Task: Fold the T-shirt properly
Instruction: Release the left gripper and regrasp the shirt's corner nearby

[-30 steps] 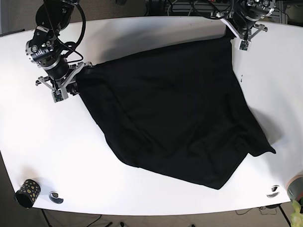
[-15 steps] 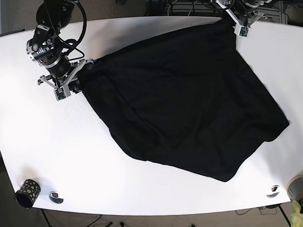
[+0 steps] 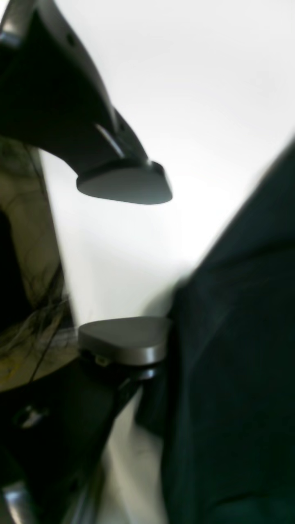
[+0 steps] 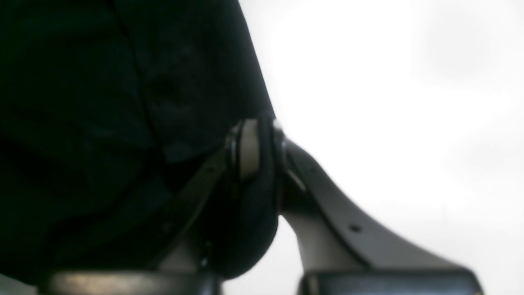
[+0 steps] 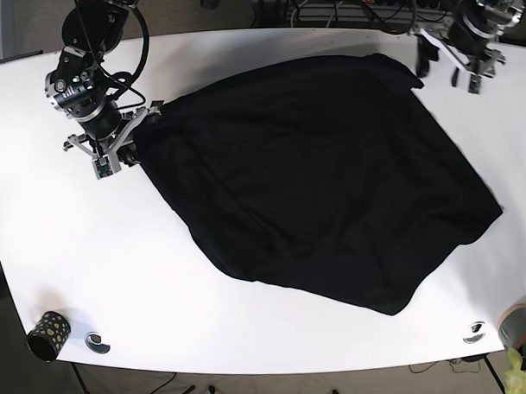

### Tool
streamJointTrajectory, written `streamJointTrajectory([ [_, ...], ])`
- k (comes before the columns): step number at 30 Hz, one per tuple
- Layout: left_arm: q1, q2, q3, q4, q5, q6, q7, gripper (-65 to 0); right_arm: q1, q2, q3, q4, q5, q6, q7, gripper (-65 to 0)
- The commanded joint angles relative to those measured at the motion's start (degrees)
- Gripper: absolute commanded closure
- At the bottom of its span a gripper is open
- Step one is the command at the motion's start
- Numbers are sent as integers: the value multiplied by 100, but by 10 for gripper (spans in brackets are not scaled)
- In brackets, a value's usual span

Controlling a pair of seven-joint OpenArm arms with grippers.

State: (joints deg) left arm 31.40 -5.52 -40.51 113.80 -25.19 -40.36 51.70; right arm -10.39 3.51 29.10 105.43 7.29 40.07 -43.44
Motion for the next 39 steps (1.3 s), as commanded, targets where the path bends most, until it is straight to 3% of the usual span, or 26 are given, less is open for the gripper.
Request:
streamJointTrajectory([
  [1, -331, -367, -437, 97, -510, 36, 355, -404, 50, 49, 13, 108, 67, -7, 173, 0],
  [4, -1017, -754, -999, -61, -896, 36, 944, -407, 50, 49, 22, 117, 67, -7, 173, 0],
  [6, -1658, -1009, -1202, -369, -852, 36, 1234, -408, 50, 49, 22, 117, 75, -7, 173, 0],
  [9, -2388, -1387, -1158, -993, -510, 36, 1410, -408, 59, -30, 22, 125, 75, -7, 173, 0],
  [13, -3408, -1773, -797, -2180, 132, 36, 1269, -408, 121, -144, 48, 134, 49, -7, 173, 0],
  [18, -4524, -2099, -305, -3789, 950, 36, 707, -408, 121, -153, 48, 125, 49, -7, 173, 0],
  [22, -5122, -2257, 38, -5142, 1231, 36, -146, -406, 147, -153, 39, 117, 58, -7, 173, 0],
  [28, -5834, -2521, 689, -7041, 1240, 36, -1324, -404, 156, -162, 48, 125, 67, -7, 173, 0],
  [34, -6247, -2547, 1198, -8158, 1240, 36, -2318, -404, 217, -162, 66, 143, 49, -7, 173, 0],
  [39, -6239, -2547, 1489, -8237, 1240, 752, -2529, -407, 226, -162, 66, 152, 58, -7, 173, 0],
])
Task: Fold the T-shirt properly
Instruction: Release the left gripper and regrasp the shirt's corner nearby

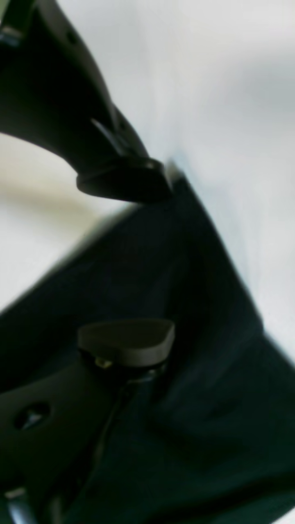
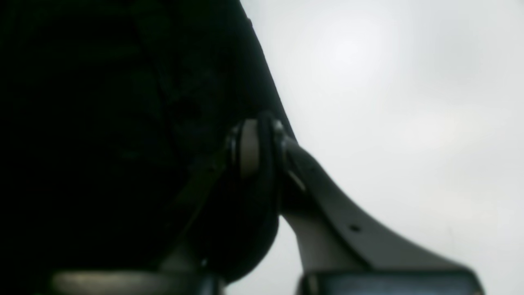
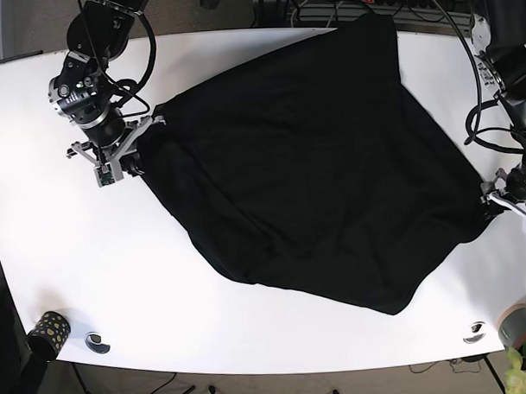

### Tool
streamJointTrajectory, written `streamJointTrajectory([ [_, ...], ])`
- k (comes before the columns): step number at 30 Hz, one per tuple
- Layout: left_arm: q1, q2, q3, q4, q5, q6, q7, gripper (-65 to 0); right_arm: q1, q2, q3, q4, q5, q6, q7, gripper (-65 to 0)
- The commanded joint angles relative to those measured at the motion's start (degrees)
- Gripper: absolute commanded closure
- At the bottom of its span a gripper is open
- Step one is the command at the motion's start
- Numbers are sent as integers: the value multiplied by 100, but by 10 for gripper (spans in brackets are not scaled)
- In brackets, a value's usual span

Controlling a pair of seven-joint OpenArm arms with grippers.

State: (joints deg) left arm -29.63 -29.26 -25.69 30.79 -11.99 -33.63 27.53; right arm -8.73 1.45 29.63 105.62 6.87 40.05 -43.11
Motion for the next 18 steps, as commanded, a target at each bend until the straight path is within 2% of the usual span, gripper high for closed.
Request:
streamJointTrajectory([
  [1, -136, -173, 24, 56, -80, 141, -111, -407, 60, 44, 13, 132, 99, -5, 140, 0],
  [5, 84, -252, 24, 73, -71, 334, -111, -407, 42, 26, -22, 141, 99, -5, 140, 0],
  [13, 171, -252, 24, 38, -71, 317, -111, -408, 7, -27, 13, 141, 108, -5, 140, 0],
  [18, 171, 55, 33, 38, -71, 317, -102, -408, 7, -27, 13, 132, 108, -5, 140, 0],
])
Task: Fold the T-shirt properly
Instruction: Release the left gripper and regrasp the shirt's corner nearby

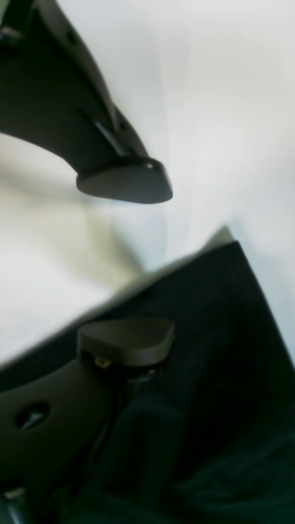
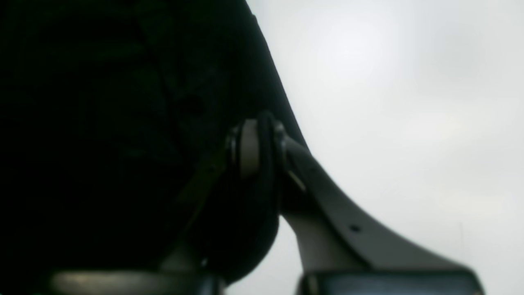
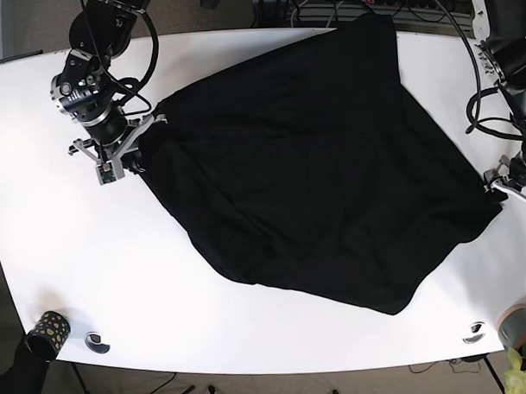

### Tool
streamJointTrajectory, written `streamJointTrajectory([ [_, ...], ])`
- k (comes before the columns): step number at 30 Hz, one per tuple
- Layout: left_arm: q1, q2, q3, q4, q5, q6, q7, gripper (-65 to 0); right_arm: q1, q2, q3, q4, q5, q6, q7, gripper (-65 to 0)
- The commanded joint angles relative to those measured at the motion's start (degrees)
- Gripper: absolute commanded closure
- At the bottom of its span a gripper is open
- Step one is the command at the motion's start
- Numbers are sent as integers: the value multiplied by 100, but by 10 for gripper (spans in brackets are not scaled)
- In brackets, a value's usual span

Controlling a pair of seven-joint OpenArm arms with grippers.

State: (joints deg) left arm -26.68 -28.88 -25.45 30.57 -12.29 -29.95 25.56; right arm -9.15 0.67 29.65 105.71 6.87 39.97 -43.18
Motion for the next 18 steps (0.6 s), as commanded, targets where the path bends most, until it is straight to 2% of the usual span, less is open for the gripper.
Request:
streamJointTrajectory([
  [1, -124, 71, 9, 60, -41, -51, 103, -408, 49, 52, 11, 123, 108, 3, 146, 0],
  [7, -150, 449, 378, 60, -58, -42, 323, -408, 58, 52, 11, 106, 117, 3, 146, 0],
  [13, -159, 546, 396, 69, -76, -51, 384, -388, 58, 52, 11, 106, 117, 3, 146, 0],
  [15, -159, 554, 396, 77, -76, -51, 367, -297, 58, 52, 20, 88, 117, 3, 146, 0],
  [18, -141, 537, 387, 104, -76, -51, 358, -11, 84, 70, 20, 71, 117, 3, 146, 0],
])
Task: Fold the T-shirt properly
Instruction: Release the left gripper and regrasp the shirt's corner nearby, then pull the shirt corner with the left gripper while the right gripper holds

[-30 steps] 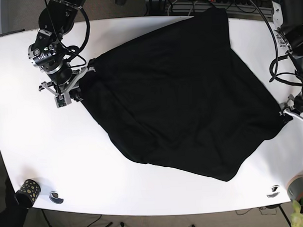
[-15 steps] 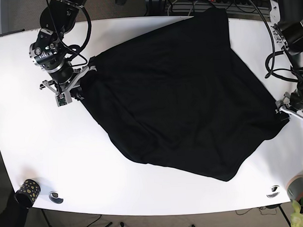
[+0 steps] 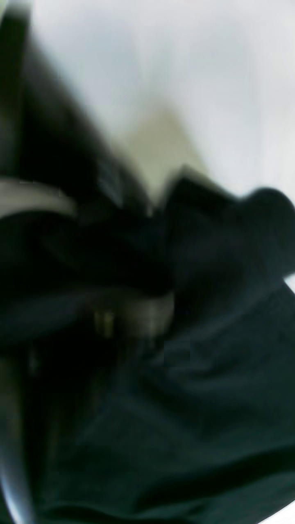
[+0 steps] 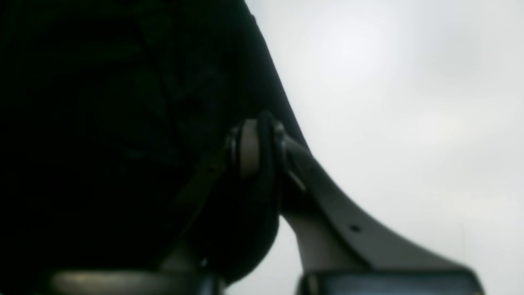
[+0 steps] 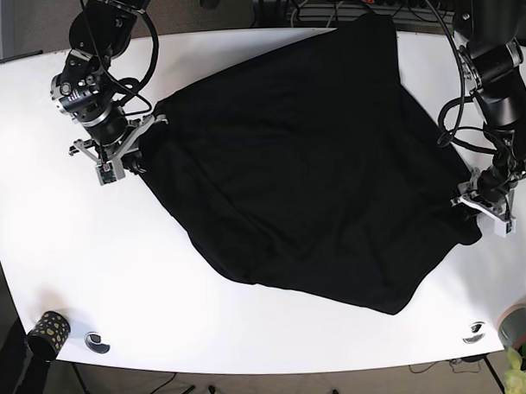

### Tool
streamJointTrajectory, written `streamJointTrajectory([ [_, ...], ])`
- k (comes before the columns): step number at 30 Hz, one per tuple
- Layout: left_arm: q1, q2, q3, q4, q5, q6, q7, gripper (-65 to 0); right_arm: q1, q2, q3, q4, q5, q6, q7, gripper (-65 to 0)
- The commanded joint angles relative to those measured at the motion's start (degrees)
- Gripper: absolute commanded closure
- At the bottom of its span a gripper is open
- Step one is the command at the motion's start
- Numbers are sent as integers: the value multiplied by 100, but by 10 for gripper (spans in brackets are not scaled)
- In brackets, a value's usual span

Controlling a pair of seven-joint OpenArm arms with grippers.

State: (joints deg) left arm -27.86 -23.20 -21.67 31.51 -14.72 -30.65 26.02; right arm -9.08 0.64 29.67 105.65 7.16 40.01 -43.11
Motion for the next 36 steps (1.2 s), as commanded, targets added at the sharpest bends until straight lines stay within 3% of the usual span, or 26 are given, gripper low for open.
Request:
streamJointTrajectory([
  [1, -14, -32, 9, 10, 184, 10, 321, 0, 86, 72, 18, 60, 80, -1, 140, 0],
  [5, 3, -58, -61, 19, 158, 10, 330, -8, 350, 81, 18, -99, 53, -1, 131, 0],
  [9, 232, -234, -659, 19, 158, 2, 356, 0, 781, 107, 9, -389, 53, -1, 131, 0],
  [15, 548, -401, -1196, 353, 167, -60, 831, 0, 1651, 520, -18, -951, 80, -1, -440, 0],
  [20, 1093, -401, -1538, 1416, 158, -411, 1508, 0, 2381, 678, -35, -1294, 89, -1, -783, 0],
  [27, 1937, 56, -2171, 3289, 167, -482, 2624, 0, 3242, 837, 0, -1830, 97, -1, -1293, 0],
  [32, 2430, 478, -2180, 4230, 184, -482, 2703, 0, 3392, 898, 9, -2516, 97, -1, -1390, 0],
  [34, 2614, 610, -2180, 4484, 193, -482, 2703, 0, 3392, 898, 18, -2701, 97, -1, -1390, -33],
  [36, 2755, 733, -2171, 4616, 193, -482, 2703, 0, 3330, 898, 18, -2736, 97, -1, -1399, -140],
])
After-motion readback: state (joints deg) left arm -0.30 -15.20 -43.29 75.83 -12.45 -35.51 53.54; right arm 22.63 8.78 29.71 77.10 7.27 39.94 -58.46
